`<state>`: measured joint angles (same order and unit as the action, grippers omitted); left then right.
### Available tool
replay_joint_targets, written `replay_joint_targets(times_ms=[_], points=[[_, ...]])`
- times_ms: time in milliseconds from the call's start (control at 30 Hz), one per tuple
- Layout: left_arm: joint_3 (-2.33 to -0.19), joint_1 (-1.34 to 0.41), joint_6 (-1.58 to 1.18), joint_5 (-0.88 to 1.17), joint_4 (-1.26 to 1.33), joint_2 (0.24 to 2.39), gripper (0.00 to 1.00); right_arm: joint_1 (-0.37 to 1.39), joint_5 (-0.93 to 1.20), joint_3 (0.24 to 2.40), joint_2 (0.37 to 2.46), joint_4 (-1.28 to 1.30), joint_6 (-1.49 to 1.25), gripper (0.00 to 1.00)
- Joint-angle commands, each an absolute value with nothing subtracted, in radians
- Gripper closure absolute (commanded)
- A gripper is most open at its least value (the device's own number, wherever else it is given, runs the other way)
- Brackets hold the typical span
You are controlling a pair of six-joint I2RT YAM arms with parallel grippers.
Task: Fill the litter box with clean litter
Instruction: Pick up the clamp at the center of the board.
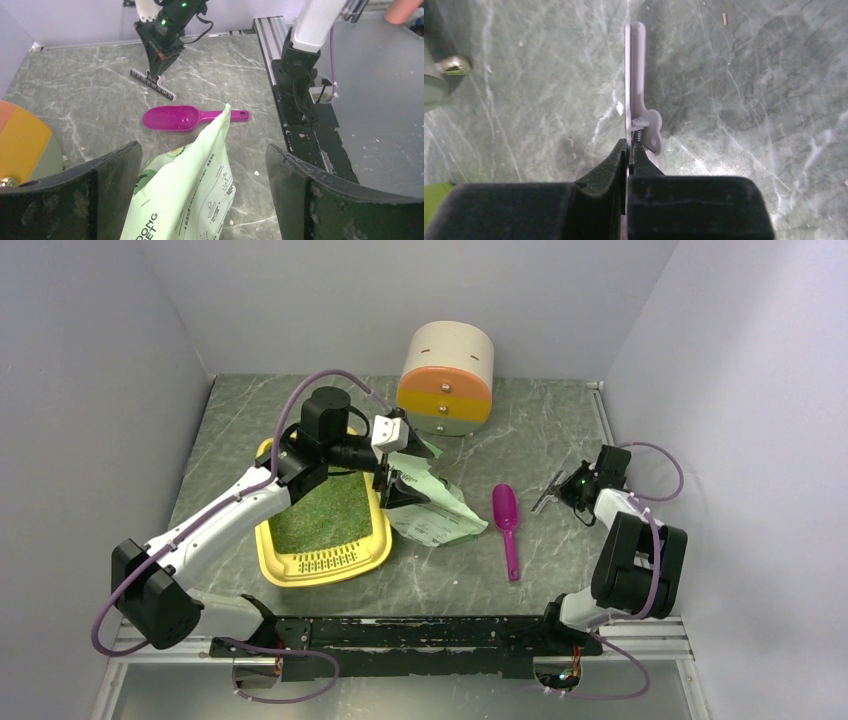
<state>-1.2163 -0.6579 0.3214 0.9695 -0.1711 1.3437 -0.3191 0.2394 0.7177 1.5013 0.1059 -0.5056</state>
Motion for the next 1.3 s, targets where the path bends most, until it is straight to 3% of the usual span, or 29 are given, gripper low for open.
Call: replay_joint_targets(times_ms=[0, 400, 600, 900, 1267], points=[[-1.194, -0.648, 0.141, 0.895, -0.043, 1.323, 0.03, -0.329, 0.251, 0.705, 1.375, 0.096, -0.464, 1.00], [-1.189, -0.498, -0.275, 0.908, 0.167, 1.357, 0.03, -0.330, 0.350, 0.707, 0.958, 0.166, -0.467, 1.00], [-1.211, -0.494, -0.298, 0.780, 0.102, 1.364, 0.03, -0.323, 0.588, 0.676, 0.825, 0.120, -0.543, 1.00], [-1.316, -0.529, -0.278, 0.615, -0.077, 1.419, 0.03, -0.237, 0.711, 0.742, 0.727, 0.129, -0.535, 1.00], [-1.396, -0.672, -0.355, 0.418, -0.090, 1.474, 0.03, 0.211, 0.381, 0.917, 0.798, 0.340, -0.418, 1.00]])
